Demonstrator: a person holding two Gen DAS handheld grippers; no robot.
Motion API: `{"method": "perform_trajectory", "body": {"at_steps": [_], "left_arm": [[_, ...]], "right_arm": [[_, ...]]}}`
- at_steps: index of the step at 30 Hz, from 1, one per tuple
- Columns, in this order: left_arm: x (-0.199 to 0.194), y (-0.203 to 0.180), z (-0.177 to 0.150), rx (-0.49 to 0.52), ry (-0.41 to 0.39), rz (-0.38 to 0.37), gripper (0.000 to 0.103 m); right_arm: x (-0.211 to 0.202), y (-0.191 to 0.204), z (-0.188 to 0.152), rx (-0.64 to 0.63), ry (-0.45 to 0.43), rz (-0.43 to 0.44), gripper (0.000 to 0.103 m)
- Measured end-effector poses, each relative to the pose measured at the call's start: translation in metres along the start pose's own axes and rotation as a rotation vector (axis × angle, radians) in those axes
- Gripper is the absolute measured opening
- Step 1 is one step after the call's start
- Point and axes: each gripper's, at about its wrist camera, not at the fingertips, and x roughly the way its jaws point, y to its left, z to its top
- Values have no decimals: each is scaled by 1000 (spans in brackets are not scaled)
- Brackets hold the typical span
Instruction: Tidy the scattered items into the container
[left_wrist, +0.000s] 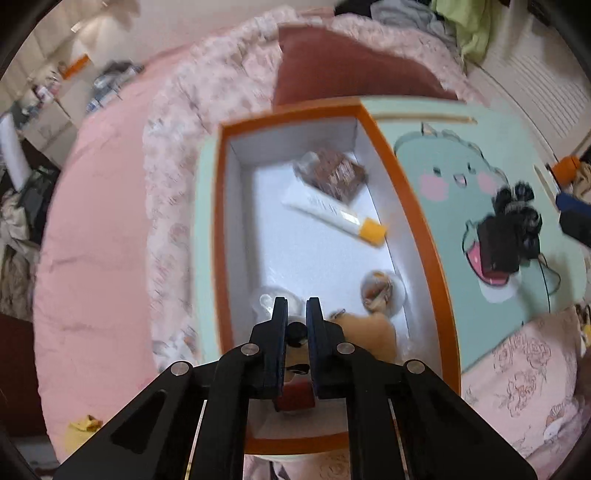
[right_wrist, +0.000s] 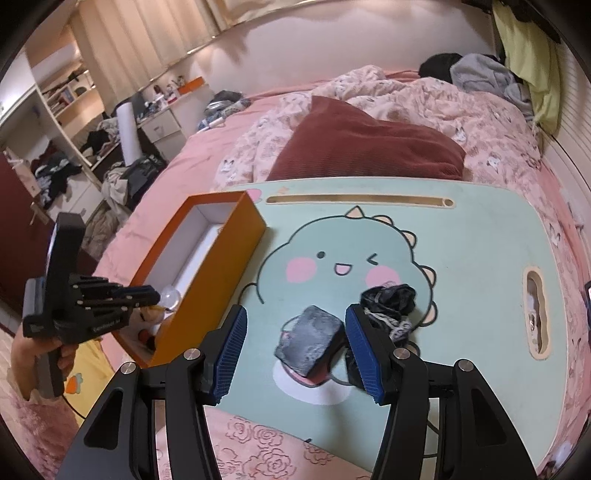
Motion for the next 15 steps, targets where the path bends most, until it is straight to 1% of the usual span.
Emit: {"method": "perform_trajectory", "body": {"at_steps": [4, 7, 10, 12, 15], "left_arm": [[-23, 12, 6, -38, -77, -73, 11], [-45, 10, 9, -27, -134, -124, 11], [-65, 5, 15, -12, -193, -142, 11], [-79, 1, 14, -15, -226, -143, 11], [-92, 4, 14, -33, -261, -130, 11]], "right_arm": [[4, 9, -1, -17, 10, 7, 56], [5, 12, -1, -25, 11, 9, 56], [7, 16, 3, -17, 29, 41, 56], [12, 30, 12, -44, 83, 107, 56], [30, 65, 22, -145, 188, 180, 56]]}}
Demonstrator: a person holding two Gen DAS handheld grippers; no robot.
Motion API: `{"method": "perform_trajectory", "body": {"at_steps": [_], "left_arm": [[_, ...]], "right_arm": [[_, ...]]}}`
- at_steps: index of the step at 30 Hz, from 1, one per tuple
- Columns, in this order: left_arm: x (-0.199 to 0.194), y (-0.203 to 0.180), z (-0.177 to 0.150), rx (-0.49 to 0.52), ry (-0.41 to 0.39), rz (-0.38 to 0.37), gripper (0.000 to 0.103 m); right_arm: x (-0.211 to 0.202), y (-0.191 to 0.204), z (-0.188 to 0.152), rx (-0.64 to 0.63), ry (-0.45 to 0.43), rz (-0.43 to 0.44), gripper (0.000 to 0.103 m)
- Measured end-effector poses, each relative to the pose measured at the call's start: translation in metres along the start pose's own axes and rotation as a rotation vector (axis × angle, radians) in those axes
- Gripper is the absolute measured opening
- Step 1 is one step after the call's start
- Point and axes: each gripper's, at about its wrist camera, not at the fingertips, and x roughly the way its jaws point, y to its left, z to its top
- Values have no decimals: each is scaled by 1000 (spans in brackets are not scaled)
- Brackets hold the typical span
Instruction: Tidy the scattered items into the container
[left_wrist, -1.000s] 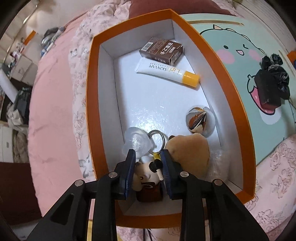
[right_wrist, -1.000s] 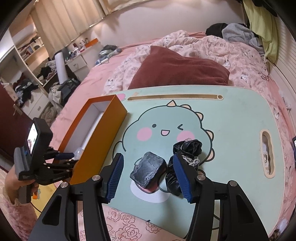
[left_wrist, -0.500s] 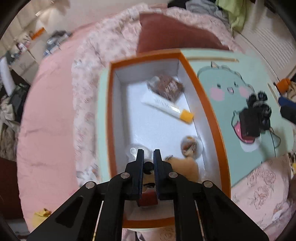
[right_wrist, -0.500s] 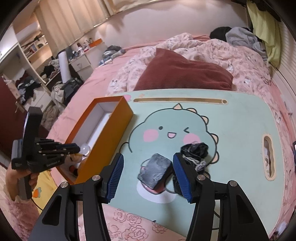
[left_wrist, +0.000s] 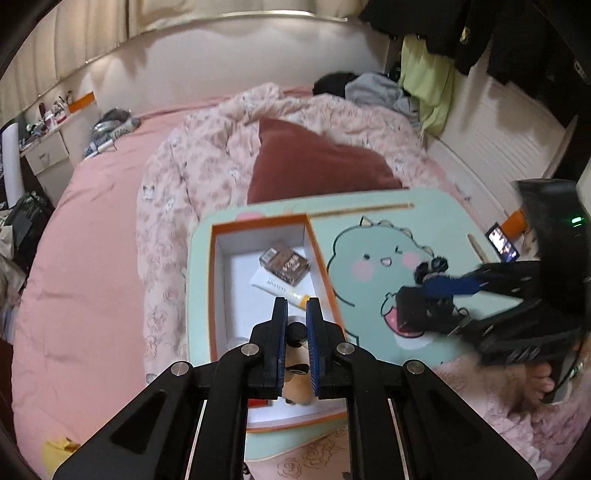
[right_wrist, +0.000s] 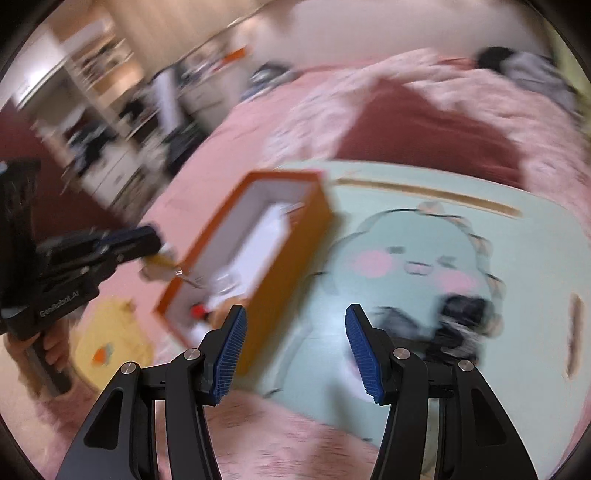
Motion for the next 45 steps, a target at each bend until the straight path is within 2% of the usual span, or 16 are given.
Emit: {"method": "perform_trajectory", "body": {"at_steps": [3, 6, 8, 9, 11, 12, 15, 19, 22, 24, 26, 30, 36, 38, 40, 45], "left_arm": [[-13, 10, 11, -29, -46, 64, 11], [-21, 22, 26, -73, -68, 58, 10], [-25, 32, 34, -93, -84, 102, 11], [-26, 39, 37, -113, -88, 77, 11], [-28, 51, 41, -148, -91, 20, 11], [-28, 55, 42, -159, -97, 23, 11], [-32, 60, 42, -175, -111, 30, 11], [-43, 59, 39, -174, -131, 8, 11], [-49, 58, 38, -171, -137, 9, 11], [-51, 58, 38, -173, -137, 6, 11], [-51, 58, 37, -176, -138, 1, 11], [-57, 60, 36, -178, -150, -2, 11], [-72, 48, 38, -150, -168, -18, 11], [-70, 34, 40, -124, -165, -30, 11], [-64, 16, 41, -91, -156, -57, 11], [-35, -43, 44, 10, -120, -148, 11]], "right_arm": [[29, 42, 14, -159, 110, -13, 51], [57, 84, 16, -307, 170, -18, 46], [72, 95, 20, -311, 199, 23, 45], [80, 95, 23, -296, 223, 38, 45], [97, 94, 28, -280, 243, -24, 45], [105, 93, 28, -285, 251, -59, 44], [132, 95, 26, -305, 354, -110, 40], [167, 108, 17, -410, 504, -254, 39], [184, 112, 13, -419, 600, -231, 34], [188, 108, 15, -391, 613, -219, 32], [187, 102, 17, -362, 591, -188, 30], [169, 79, 26, -210, 495, -64, 28], [99, 37, 22, -18, 247, 183, 28], [69, 25, 19, -2, 151, 169, 28], [35, 7, 11, 6, 46, 98, 28], [-8, -53, -11, 113, -56, -16, 28]]}}
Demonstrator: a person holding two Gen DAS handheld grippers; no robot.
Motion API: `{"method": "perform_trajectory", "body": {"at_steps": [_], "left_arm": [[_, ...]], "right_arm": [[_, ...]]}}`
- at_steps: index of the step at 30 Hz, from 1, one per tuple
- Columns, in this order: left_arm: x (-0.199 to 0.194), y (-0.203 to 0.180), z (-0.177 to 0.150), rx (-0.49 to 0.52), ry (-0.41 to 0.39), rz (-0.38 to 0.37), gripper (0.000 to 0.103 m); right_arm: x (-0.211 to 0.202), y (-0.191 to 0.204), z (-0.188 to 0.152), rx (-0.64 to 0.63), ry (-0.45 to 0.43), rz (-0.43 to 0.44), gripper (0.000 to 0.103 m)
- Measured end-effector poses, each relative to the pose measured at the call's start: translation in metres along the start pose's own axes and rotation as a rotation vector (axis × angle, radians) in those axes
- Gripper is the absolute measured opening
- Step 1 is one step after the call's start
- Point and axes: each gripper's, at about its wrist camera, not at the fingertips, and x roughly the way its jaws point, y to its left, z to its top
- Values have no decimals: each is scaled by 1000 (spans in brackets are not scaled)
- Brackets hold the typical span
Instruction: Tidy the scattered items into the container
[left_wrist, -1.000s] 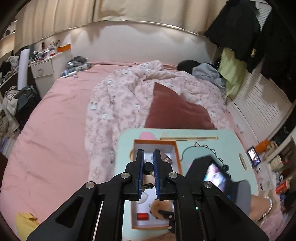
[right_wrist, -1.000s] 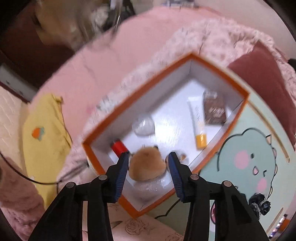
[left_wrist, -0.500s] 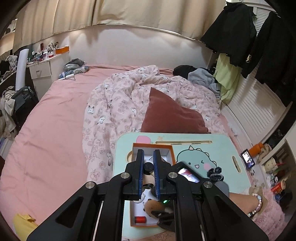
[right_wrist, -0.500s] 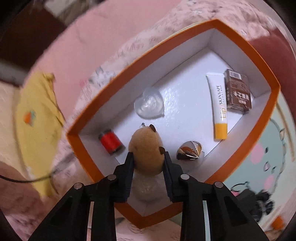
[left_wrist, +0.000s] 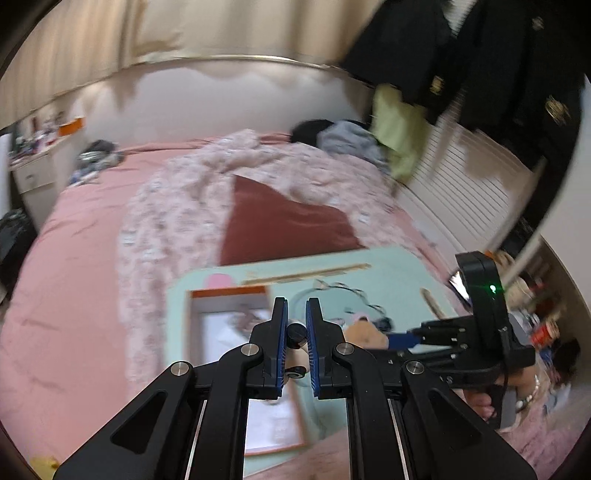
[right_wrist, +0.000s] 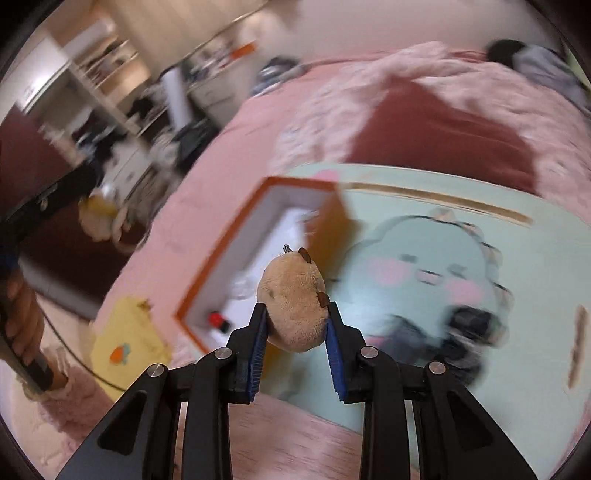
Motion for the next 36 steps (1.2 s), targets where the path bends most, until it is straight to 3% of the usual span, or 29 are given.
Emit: {"method": "perform_trajectory", "body": {"at_steps": [4, 7, 13, 18, 19, 23, 25, 30, 32, 36], "left_arm": [[54, -39, -13, 41, 100, -84, 11], [94, -58, -27, 43, 190, -132, 11], [151, -83, -39, 47, 294, -125, 11], [175, -84, -43, 46, 353, -102, 11], [177, -83, -43, 42, 355, -104, 11], [176, -78, -40, -2, 341, -118, 47], [169, -74, -37, -17, 318, -108, 54], [139, -59, -31, -51, 246, -72, 58], [124, -50, -29, -69, 219, -50, 64], [90, -32, -33, -105, 132, -12, 64]], "right_arm": [[-13, -51, -16, 85, -5, -50, 28], [-13, -66, -27, 116, 21, -53, 28], [-5, -79, -48, 101, 97, -52, 30], [4, -82, -56, 110, 132, -49, 33], [5, -83, -56, 118, 132, -46, 34], [-2, -82, -56, 126, 109, -53, 38], [-12, -80, -55, 127, 69, -62, 44], [-51, -81, -52, 168, -91, -22, 62], [-63, -81, -49, 176, -147, -16, 63], [-74, -79, -47, 181, -196, 0, 64]]}}
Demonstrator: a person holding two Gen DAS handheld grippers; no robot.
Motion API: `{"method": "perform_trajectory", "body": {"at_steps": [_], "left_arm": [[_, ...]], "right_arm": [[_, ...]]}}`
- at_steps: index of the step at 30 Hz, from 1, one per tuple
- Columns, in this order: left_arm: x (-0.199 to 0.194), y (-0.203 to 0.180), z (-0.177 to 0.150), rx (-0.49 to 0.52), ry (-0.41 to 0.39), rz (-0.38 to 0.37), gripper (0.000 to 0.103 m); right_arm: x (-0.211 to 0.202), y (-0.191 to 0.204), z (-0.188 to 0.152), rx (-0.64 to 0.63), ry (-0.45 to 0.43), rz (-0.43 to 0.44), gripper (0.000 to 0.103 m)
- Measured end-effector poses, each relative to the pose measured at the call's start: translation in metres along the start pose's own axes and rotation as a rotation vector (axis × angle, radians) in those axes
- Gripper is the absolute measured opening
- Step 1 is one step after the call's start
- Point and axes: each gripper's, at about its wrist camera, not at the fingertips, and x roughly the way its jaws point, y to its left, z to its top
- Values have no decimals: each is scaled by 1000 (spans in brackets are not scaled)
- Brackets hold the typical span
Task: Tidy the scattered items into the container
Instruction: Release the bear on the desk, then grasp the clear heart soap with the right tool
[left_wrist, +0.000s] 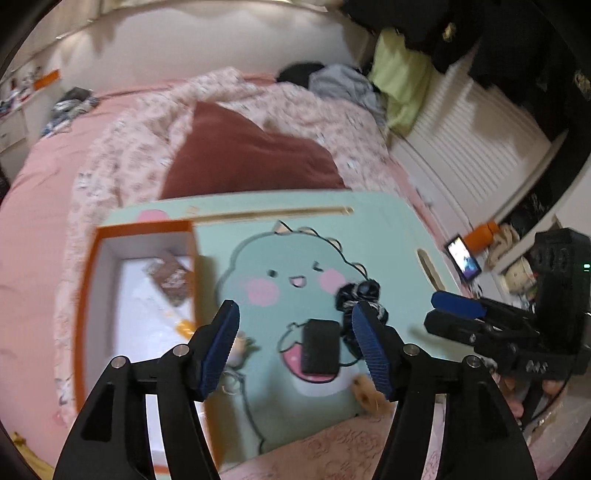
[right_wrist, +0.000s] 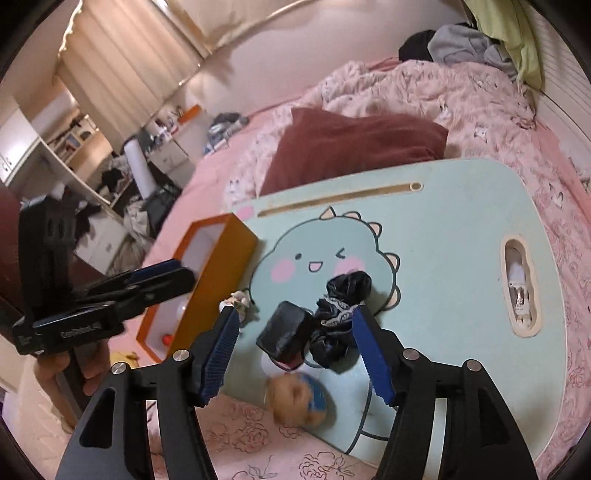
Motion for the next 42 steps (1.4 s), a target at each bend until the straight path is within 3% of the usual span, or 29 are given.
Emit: {"method": "perform_trajectory", "body": {"at_steps": [9, 12, 14, 16, 23, 27, 28, 29, 31, 32, 36, 42], "left_arm": [[-65, 37, -47, -69, -173, 71, 64], [-81, 63, -70, -194, -232, 86, 64], [-88, 82, -85, -292, -265, 33, 68], [-89, 93, -95, -312, -264, 16, 69], [-115, 135, -120, -438, -353, 87, 70], [-129, 153, -133, -474, -386, 102, 70], [-130, 158, -136, -487, -390, 107, 70], [-131, 163, -139, -501, -393, 116, 70], [-128, 171, -142, -519, -391, 122, 70], [-128, 175, -144, -523, -389, 112, 70], [-128, 186, -150, -542, -390, 87, 70], [-131, 187, -156, -540, -389, 80, 70]], "right_arm": [[7, 15, -3, 36, -15, 38, 64], [13, 37, -7, 8, 9, 72, 64], [21, 65, -8, -61, 44, 62, 64], [36, 101, -8, -174, 93, 47, 63], [130, 208, -4, -448, 366, 0, 61], [197, 251, -14, -616, 447, -94, 54], [214, 258, -18, -658, 468, -124, 47], [229, 261, -20, -692, 490, -150, 42], [258, 262, -26, -748, 554, -210, 21], [268, 259, -28, -757, 581, -226, 19], [286, 253, -22, -726, 626, -144, 19], [297, 248, -19, -715, 640, -115, 35]]}}
